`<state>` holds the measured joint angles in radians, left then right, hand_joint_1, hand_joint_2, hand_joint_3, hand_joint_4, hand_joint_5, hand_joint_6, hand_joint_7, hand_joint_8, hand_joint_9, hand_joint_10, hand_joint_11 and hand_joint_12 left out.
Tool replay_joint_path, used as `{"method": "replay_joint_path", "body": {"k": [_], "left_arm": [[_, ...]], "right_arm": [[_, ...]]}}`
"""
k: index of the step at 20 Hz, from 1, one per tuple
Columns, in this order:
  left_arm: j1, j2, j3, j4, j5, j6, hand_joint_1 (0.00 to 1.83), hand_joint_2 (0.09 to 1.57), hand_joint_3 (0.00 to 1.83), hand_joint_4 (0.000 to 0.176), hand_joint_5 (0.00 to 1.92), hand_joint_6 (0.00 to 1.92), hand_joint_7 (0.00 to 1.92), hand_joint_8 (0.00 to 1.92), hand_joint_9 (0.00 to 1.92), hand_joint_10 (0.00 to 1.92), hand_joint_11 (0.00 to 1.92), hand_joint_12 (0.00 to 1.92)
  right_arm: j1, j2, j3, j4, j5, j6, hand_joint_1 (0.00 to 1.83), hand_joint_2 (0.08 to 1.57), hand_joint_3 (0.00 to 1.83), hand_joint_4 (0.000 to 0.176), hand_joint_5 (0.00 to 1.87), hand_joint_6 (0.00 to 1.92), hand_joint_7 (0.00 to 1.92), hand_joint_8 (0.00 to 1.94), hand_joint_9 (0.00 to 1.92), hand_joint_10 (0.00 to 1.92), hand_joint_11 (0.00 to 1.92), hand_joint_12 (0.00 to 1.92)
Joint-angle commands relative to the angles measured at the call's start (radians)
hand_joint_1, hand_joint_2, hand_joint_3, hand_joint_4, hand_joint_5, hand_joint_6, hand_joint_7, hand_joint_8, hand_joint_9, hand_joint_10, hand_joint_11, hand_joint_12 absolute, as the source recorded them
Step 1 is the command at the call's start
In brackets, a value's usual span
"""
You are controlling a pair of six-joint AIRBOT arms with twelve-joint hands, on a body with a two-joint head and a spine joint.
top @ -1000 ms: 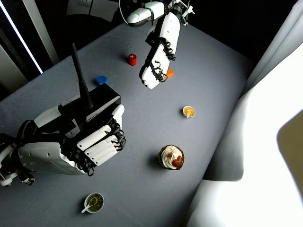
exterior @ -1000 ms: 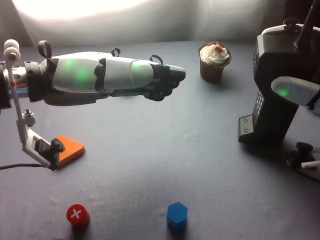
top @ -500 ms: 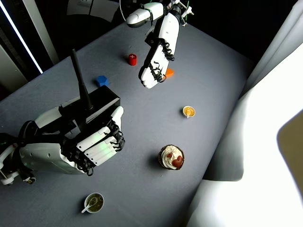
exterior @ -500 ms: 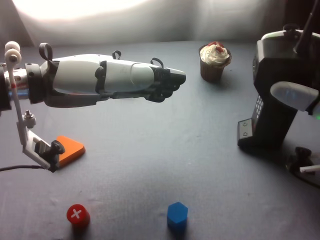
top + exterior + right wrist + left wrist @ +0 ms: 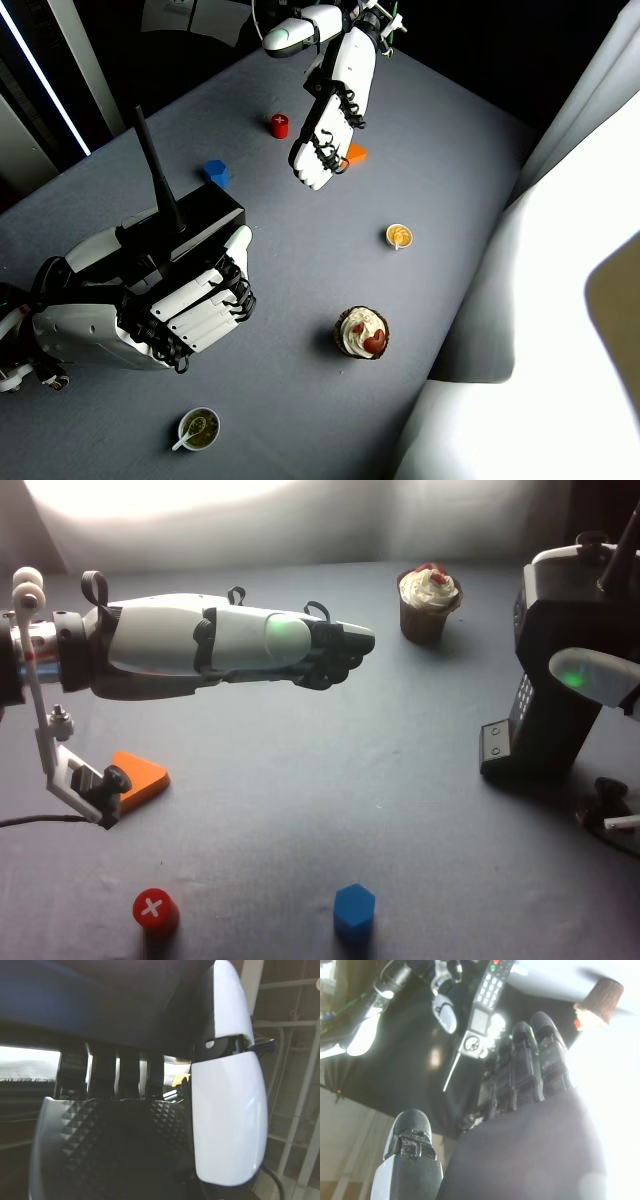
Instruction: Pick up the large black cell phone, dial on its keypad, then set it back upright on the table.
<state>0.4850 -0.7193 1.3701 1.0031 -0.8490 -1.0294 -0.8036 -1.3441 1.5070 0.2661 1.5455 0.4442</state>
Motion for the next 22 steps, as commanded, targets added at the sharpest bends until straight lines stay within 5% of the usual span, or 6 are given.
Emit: {"method": "replay_joint_path", "body": {"k": [1, 11, 15, 17, 18, 22], "left_arm": [[-0.015, 0.006, -0.008, -0.072, -0.08, -0.008, 0.0, 1.17, 0.0, 0.012, 0.14, 0.0, 0.17, 0.0, 0.17, 0.0, 0.0, 0.43], [-0.011, 0.005, -0.014, -0.073, -0.08, -0.007, 0.0, 1.17, 0.0, 0.012, 0.12, 0.0, 0.16, 0.0, 0.15, 0.0, 0.0, 0.35], [-0.01, 0.006, -0.016, -0.073, -0.08, -0.007, 0.0, 1.17, 0.0, 0.014, 0.12, 0.0, 0.16, 0.0, 0.14, 0.0, 0.0, 0.34], [-0.01, 0.006, -0.016, -0.073, -0.08, -0.007, 0.0, 1.17, 0.0, 0.014, 0.13, 0.0, 0.17, 0.0, 0.15, 0.0, 0.0, 0.39], [-0.01, 0.006, -0.016, -0.073, -0.08, -0.007, 0.0, 1.17, 0.0, 0.019, 0.15, 0.0, 0.19, 0.0, 0.18, 0.01, 0.0, 0.49], [-0.009, 0.006, -0.017, -0.073, -0.08, -0.007, 0.0, 1.17, 0.0, 0.02, 0.14, 0.0, 0.19, 0.0, 0.16, 0.0, 0.0, 0.41]], "right_arm": [[-0.002, 0.007, 0.005, 0.012, 0.124, 0.013, 1.36, 1.16, 0.0, 0.0, 0.97, 0.93, 0.82, 1.13, 0.79, 1.44, 0.79, 1.31], [-0.009, 0.011, 0.003, 0.011, 0.127, 0.005, 1.35, 1.18, 0.0, 0.0, 0.81, 1.13, 0.76, 1.26, 0.84, 1.37, 0.74, 1.3], [-0.024, 0.019, -0.014, 0.011, 0.134, -0.007, 1.17, 1.22, 0.0, 0.018, 0.8, 1.24, 0.78, 1.32, 0.79, 0.8, 0.67, 1.31], [-0.03, 0.021, -0.018, 0.011, 0.136, -0.009, 1.12, 1.21, 0.0, 0.0, 0.79, 1.26, 0.72, 0.66, 0.74, 0.6, 0.55, 1.29], [-0.031, 0.021, -0.018, 0.011, 0.136, -0.009, 0.98, 1.16, 0.0, 0.0, 0.64, 0.24, 0.66, 0.07, 0.59, 0.24, 0.3, 1.19], [-0.031, 0.021, -0.017, 0.011, 0.137, -0.009, 0.9, 1.13, 0.0, 0.0, 0.64, 0.0, 0.63, 0.01, 0.57, 0.01, 0.21, 1.07]]}}
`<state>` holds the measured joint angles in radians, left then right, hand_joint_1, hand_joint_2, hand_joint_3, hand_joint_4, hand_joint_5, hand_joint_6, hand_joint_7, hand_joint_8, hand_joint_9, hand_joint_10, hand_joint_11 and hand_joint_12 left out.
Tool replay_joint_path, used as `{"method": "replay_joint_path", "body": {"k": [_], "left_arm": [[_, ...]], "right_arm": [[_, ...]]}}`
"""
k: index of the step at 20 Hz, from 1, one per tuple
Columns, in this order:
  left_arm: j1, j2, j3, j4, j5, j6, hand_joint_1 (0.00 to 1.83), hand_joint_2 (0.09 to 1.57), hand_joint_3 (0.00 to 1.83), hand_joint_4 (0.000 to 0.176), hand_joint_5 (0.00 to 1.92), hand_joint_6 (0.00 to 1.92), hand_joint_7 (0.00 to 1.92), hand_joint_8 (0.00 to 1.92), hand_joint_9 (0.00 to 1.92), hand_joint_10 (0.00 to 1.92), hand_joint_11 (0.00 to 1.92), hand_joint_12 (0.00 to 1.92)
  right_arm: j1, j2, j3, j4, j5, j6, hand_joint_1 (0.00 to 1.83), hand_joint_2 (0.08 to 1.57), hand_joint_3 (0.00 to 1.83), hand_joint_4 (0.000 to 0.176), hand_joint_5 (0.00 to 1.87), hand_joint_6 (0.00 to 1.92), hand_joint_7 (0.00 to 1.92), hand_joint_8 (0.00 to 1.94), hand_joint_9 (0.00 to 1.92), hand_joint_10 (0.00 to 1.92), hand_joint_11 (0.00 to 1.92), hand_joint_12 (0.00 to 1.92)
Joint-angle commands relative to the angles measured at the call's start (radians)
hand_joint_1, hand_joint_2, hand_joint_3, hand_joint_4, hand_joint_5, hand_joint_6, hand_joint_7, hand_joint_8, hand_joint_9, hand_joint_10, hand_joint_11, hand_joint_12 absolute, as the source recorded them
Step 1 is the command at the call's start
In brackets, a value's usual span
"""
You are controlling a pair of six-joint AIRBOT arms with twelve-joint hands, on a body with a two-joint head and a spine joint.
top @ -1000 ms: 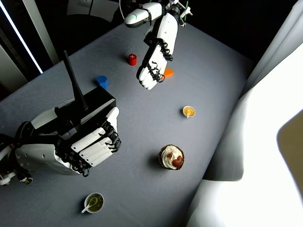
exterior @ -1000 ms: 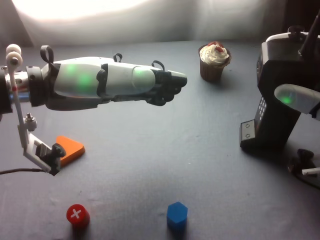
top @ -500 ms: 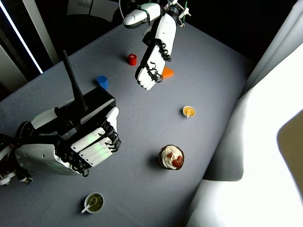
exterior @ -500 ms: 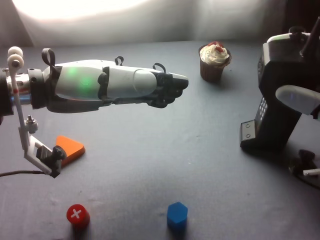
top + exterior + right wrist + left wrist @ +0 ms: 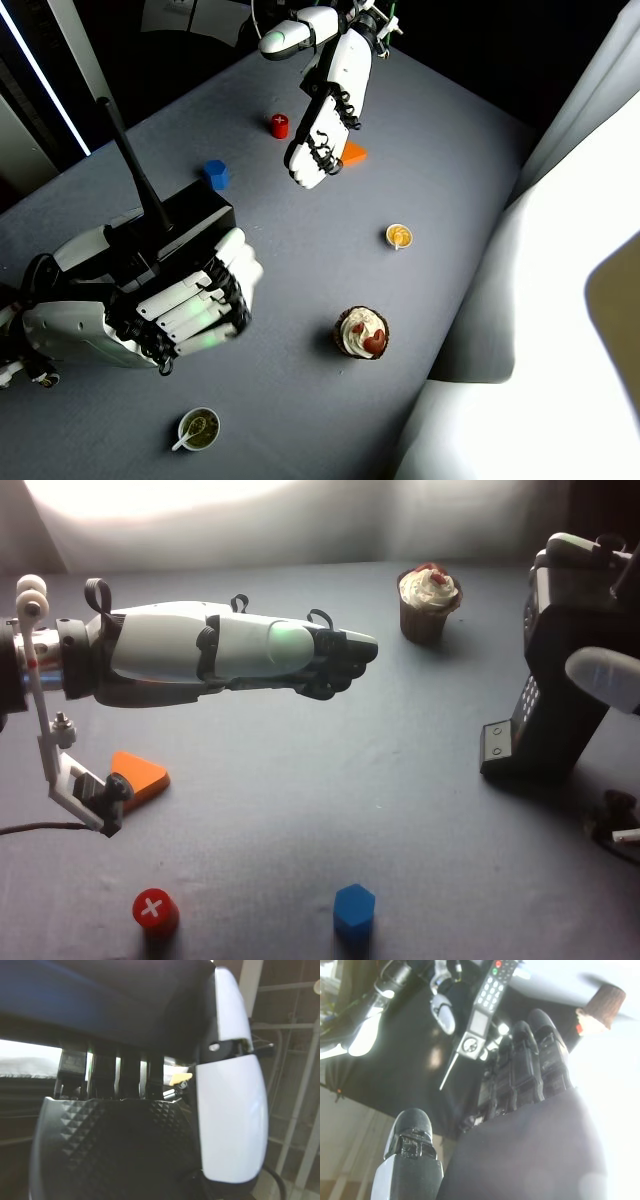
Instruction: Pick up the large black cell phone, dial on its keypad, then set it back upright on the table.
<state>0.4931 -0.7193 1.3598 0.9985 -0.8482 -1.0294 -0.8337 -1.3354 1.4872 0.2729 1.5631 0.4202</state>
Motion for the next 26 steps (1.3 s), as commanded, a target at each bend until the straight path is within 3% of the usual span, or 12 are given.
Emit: {"method": "replay_joint_path", "body": {"k": [1, 7, 10, 13, 14, 15, 19, 21, 24, 26], "left_arm": [[-0.017, 0.006, -0.007, -0.069, -0.081, -0.007, 0.0, 1.17, 0.0, 0.022, 0.14, 0.0, 0.18, 0.0, 0.16, 0.0, 0.0, 0.41], [-0.016, 0.005, -0.008, -0.069, -0.081, -0.007, 0.0, 1.16, 0.0, 0.022, 0.14, 0.0, 0.19, 0.0, 0.18, 0.01, 0.0, 0.46], [-0.016, 0.006, -0.009, -0.069, -0.081, -0.007, 0.0, 1.17, 0.0, 0.02, 0.14, 0.0, 0.19, 0.0, 0.18, 0.0, 0.0, 0.42], [-0.015, 0.006, -0.009, -0.069, -0.081, -0.007, 0.0, 1.18, 0.0, 0.015, 0.12, 0.0, 0.16, 0.0, 0.15, 0.0, 0.0, 0.34], [-0.015, 0.006, -0.009, -0.069, -0.081, -0.007, 0.0, 1.18, 0.0, 0.015, 0.13, 0.0, 0.17, 0.0, 0.15, 0.0, 0.0, 0.37], [-0.014, 0.006, -0.01, -0.069, -0.081, -0.007, 0.0, 1.18, 0.0, 0.015, 0.14, 0.0, 0.18, 0.0, 0.17, 0.01, 0.0, 0.39], [-0.01, 0.007, -0.017, -0.069, -0.081, -0.007, 0.0, 1.17, 0.0, 0.019, 0.14, 0.0, 0.19, 0.0, 0.19, 0.0, 0.0, 0.42], [-0.007, 0.008, -0.022, -0.069, -0.081, -0.006, 0.0, 1.17, 0.0, 0.017, 0.13, 0.0, 0.17, 0.0, 0.16, 0.0, 0.0, 0.4], [-0.005, 0.009, -0.024, -0.069, -0.081, -0.006, 0.0, 1.17, 0.0, 0.017, 0.15, 0.0, 0.19, 0.0, 0.2, 0.01, 0.0, 0.46], [-0.005, 0.011, -0.021, -0.069, -0.081, -0.006, 0.0, 1.18, 0.0, 0.02, 0.14, 0.0, 0.2, 0.0, 0.18, 0.0, 0.0, 0.43]], "right_arm": [[-0.001, 0.013, 0.003, 0.004, 0.12, 0.015, 0.86, 1.13, 0.0, 0.0, 0.59, 0.0, 0.57, 0.0, 0.51, 0.0, 0.14, 1.09], [-0.01, 0.019, -0.007, 0.004, 0.132, 0.015, 0.75, 1.1, 0.0, 0.0, 0.42, 0.0, 0.4, 0.0, 0.32, 0.0, 0.01, 1.05], [-0.023, 0.028, -0.023, 0.002, 0.145, 0.008, 0.7, 1.04, 0.0, 0.007, 0.25, 0.0, 0.22, 0.0, 0.18, 0.0, 0.0, 0.69], [-0.041, 0.04, -0.029, -0.002, 0.15, 0.001, 0.58, 1.01, 0.0, 0.042, 0.06, 0.0, 0.07, 0.0, 0.05, 0.0, 0.0, 0.28], [-0.046, 0.046, -0.03, -0.002, 0.153, 0.0, 0.45, 1.0, 0.0, 0.069, 0.01, 0.0, 0.01, 0.0, 0.01, 0.0, 0.0, 0.06], [-0.055, 0.053, -0.03, -0.002, 0.155, 0.0, 0.4, 0.97, 0.0, 0.091, 0.0, 0.0, 0.0, 0.0, 0.0, 0.0, 0.0, 0.01], [-0.086, 0.085, -0.052, -0.001, 0.167, 0.0, 0.23, 0.84, 0.0, 0.138, 0.0, 0.0, 0.0, 0.0, 0.0, 0.0, 0.0, 0.0], [-0.111, 0.108, -0.077, -0.001, 0.188, 0.0, 0.11, 0.82, 0.0, 0.153, 0.0, 0.0, 0.0, 0.0, 0.0, 0.0, 0.0, 0.0], [-0.162, 0.163, -0.151, -0.001, 0.2, -0.005, 0.1, 0.85, 0.0, 0.149, 0.0, 0.0, 0.0, 0.0, 0.0, 0.0, 0.0, 0.0], [-0.192, 0.211, -0.212, -0.001, 0.2, -0.02, 0.04, 0.88, 0.01, 0.135, 0.0, 0.0, 0.0, 0.0, 0.0, 0.0, 0.0, 0.0]]}}
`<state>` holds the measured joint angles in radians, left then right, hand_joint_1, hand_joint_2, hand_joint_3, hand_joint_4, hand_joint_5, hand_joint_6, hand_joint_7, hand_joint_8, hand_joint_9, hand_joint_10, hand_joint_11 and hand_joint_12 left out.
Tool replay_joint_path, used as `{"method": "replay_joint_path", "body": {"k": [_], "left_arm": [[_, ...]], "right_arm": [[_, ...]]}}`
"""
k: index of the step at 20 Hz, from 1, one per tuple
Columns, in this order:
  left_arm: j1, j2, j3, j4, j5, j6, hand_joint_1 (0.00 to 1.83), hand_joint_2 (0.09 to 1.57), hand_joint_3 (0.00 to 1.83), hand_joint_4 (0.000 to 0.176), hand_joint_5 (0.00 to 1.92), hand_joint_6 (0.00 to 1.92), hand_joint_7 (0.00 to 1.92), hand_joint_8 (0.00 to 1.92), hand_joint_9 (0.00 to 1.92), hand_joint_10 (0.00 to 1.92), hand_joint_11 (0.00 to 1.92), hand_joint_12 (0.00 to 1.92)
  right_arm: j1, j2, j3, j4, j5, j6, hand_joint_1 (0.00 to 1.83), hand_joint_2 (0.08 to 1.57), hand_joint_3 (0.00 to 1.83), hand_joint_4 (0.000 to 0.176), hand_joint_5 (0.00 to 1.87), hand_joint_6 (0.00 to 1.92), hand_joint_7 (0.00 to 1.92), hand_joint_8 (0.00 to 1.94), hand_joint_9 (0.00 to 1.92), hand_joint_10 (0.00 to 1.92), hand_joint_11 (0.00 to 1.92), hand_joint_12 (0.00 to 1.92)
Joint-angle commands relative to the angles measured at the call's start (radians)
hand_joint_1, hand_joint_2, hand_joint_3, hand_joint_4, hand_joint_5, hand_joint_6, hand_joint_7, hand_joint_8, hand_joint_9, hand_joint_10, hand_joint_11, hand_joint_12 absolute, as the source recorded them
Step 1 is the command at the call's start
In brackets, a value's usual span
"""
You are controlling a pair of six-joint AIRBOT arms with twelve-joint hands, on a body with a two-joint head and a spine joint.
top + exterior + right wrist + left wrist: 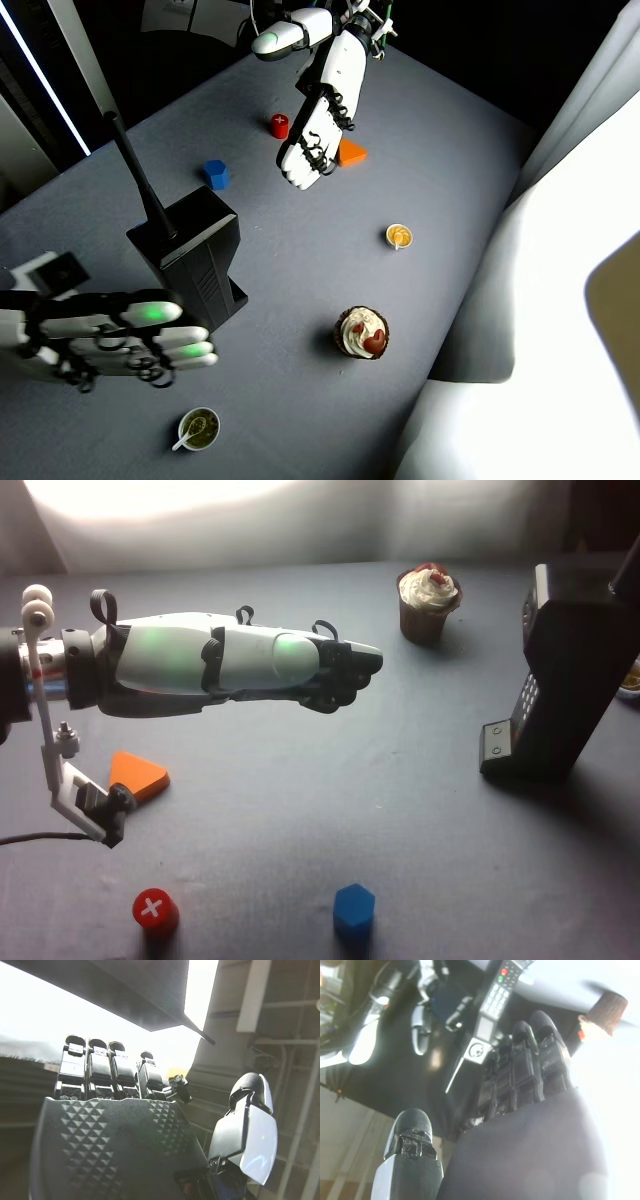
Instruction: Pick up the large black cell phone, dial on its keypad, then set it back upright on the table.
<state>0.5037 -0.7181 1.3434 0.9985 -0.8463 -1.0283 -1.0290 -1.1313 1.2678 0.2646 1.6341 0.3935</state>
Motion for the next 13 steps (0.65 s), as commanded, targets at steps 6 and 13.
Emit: {"method": "replay_joint_path", "body": {"k": [6, 13], "left_arm": [[-0.014, 0.009, -0.003, -0.07, -0.082, -0.006, 0.0, 1.17, 0.0, 0.019, 0.18, 0.0, 0.17, 0.0, 0.15, 0.0, 0.0, 0.27], [-0.015, 0.018, -0.015, -0.07, -0.082, -0.007, 0.0, 1.2, 0.0, 0.019, 0.17, 0.0, 0.16, 0.01, 0.12, 0.01, 0.0, 0.21]], "right_arm": [[-0.201, 0.214, -0.227, 0.021, 0.129, -0.037, 0.0, 0.91, 0.01, 0.139, 0.0, 0.0, 0.0, 0.0, 0.0, 0.0, 0.0, 0.0], [-0.613, 0.472, -0.578, 0.284, 0.13, -0.035, 0.03, 0.93, 0.01, 0.108, 0.0, 0.0, 0.0, 0.0, 0.0, 0.0, 0.0, 0.0]]}}
